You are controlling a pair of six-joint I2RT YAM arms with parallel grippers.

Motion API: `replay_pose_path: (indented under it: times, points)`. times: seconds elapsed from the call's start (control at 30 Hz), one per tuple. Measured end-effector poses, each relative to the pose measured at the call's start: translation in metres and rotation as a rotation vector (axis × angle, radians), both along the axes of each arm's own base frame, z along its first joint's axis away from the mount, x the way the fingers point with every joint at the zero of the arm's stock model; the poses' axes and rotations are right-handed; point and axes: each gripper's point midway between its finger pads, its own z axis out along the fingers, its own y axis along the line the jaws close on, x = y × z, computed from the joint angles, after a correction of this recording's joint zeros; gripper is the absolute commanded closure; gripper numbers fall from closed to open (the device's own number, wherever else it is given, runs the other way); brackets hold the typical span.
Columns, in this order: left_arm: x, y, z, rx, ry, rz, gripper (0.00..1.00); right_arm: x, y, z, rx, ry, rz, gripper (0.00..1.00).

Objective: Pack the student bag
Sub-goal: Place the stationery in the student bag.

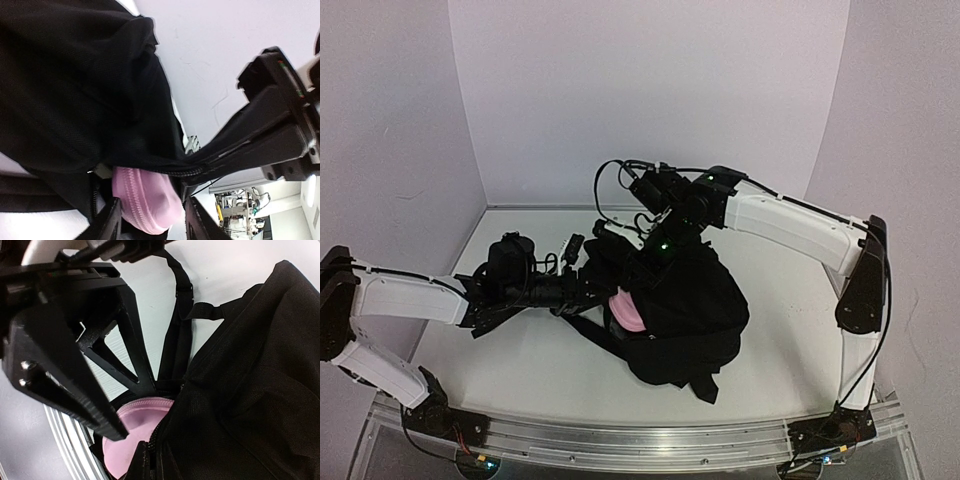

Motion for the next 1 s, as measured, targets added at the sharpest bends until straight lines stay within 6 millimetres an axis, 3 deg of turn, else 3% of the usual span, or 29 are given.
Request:
replay_pose_path:
  times: [0.17,0.4,0.53,0.67,0.73,0.9,1.0]
  points:
    - [0.003,-0.002,-0.019,0.038,0.032,0.008,0.78,0.000,0.000,0.000,0.004,0.007,0.000,1.00]
    - [0.005,-0.024,-0.058,0.063,0.097,-0.043,0.88,0.001,-0.001,0.000,0.007,0.015,-0.008,1.00]
    - [0.012,-0.048,-0.056,0.037,0.086,-0.088,0.86,0.002,-0.002,0.000,0.005,0.020,-0.016,1.00]
    - [0.018,-0.059,-0.043,0.027,0.048,-0.103,0.69,0.009,-0.002,0.001,0.008,0.024,-0.034,0.99]
    - [0.021,-0.059,-0.036,0.031,0.021,-0.096,0.61,0.016,-0.002,0.003,0.017,0.027,-0.049,0.93]
    - [0.013,-0.035,-0.020,0.070,-0.020,-0.051,0.44,0.032,-0.006,0.011,0.072,0.055,-0.078,0.47]
    - [-0.002,-0.014,-0.007,0.094,-0.049,-0.041,0.40,0.038,-0.007,0.015,0.105,0.063,-0.081,0.34]
